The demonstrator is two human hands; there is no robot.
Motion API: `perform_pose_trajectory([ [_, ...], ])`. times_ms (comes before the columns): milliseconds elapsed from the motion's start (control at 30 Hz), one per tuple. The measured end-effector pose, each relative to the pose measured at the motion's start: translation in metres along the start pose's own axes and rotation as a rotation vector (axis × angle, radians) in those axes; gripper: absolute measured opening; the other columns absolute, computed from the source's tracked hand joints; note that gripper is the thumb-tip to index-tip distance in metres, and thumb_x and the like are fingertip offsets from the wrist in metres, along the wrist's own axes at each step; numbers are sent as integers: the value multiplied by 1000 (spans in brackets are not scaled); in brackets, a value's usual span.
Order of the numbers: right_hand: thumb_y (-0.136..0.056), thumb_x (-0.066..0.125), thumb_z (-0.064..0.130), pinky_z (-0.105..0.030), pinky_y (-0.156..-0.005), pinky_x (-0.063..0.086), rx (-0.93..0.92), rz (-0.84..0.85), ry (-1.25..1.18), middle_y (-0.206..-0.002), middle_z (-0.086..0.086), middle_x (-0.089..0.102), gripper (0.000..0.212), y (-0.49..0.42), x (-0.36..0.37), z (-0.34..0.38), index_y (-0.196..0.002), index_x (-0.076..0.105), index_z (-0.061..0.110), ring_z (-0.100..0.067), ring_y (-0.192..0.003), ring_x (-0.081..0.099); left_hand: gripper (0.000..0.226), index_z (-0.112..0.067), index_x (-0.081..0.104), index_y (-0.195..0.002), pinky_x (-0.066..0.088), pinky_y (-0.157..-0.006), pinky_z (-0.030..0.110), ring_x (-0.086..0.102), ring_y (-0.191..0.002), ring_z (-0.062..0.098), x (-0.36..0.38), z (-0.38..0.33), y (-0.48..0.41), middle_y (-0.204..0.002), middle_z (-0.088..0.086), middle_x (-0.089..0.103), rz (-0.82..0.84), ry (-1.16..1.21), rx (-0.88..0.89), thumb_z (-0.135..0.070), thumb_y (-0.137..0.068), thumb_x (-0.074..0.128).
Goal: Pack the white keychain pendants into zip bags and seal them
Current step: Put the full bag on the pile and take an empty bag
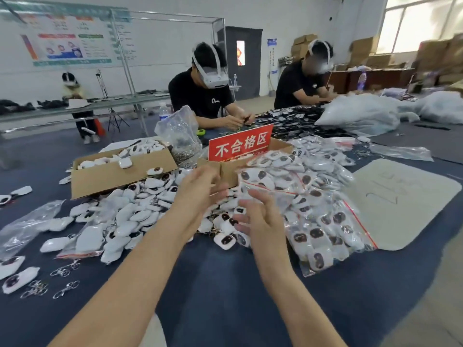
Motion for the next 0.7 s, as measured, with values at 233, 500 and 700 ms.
perform_pose_trajectory([
  [233, -104, 47, 27, -23, -78, 54, 88, 405, 50, -99, 22, 71, 26, 64, 159, -40, -107, 59, 49, 0, -92, 68, 22, -28, 65, -114, 58, -60, 24, 75, -76, 10, -161, 12, 69, -91, -3, 78, -369, -77, 32, -15, -100, 55],
  [500, -101, 44, 13, -42, -93, 56, 235, 687, 125, -106, 4, 71, 28, 163, 303, -74, -106, 61, 34, -14, -98, 69, 23, -25, 62, -113, 58, -73, 33, 73, -85, 18, -328, 13, 164, -95, 3, 75, -724, -156, 107, -10, -98, 53],
  [700, -100, 47, 19, -29, -73, 55, 249, 795, 181, -94, 5, 66, 22, 220, 358, -104, -102, 62, 33, 1, -65, 66, 19, -28, 57, -108, 43, -73, 11, 61, -88, 5, -432, 17, 256, -97, -12, 64, -971, -611, 158, -11, -99, 52],
])
Point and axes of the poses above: each hand's wrist, its own y-axis away from the middle knuckle, its own x-axis out of the palm, z = x × y, the point moved 7 cm from there along -y, towards the middle knuckle
